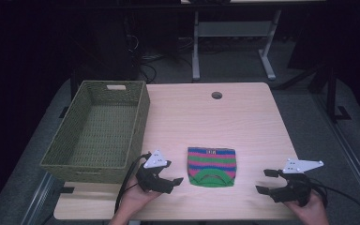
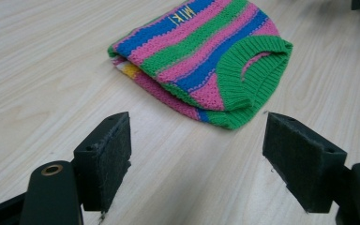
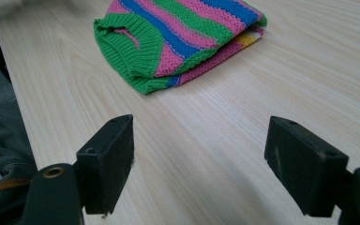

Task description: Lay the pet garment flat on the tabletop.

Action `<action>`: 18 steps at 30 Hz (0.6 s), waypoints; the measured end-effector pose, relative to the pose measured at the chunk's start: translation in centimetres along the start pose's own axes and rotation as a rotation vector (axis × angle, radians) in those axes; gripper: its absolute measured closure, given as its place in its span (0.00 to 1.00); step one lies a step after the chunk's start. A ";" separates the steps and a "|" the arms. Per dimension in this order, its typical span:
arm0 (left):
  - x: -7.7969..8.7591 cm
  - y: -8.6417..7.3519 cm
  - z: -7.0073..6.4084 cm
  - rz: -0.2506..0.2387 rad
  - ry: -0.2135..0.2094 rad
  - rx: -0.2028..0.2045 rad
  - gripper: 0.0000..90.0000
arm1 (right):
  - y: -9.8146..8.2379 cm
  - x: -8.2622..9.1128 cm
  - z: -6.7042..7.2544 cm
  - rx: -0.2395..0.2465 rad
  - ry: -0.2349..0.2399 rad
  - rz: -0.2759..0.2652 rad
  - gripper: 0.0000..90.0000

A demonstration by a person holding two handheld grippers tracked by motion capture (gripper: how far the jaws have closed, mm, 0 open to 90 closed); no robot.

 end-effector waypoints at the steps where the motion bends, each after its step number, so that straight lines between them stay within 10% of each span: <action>1: 0.0 0.0 0.0 0.000 0.000 0.000 0.26 | 0.0 0.0 0.0 0.000 0.000 0.000 0.26; 18: -0.9 1.4 -0.7 -0.005 -0.037 -0.009 0.26 | 1.6 -0.9 0.3 0.025 0.034 0.009 0.26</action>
Point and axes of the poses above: each handheld gripper's, and its own axes: x roughly backward along the jaws, y roughly out of its top, z roughly to its left, the point moved 5 cm from there along -x, roughly forward along the jaws, and after that the axes turned 8 degrees about -z, right-handed, at the moved point
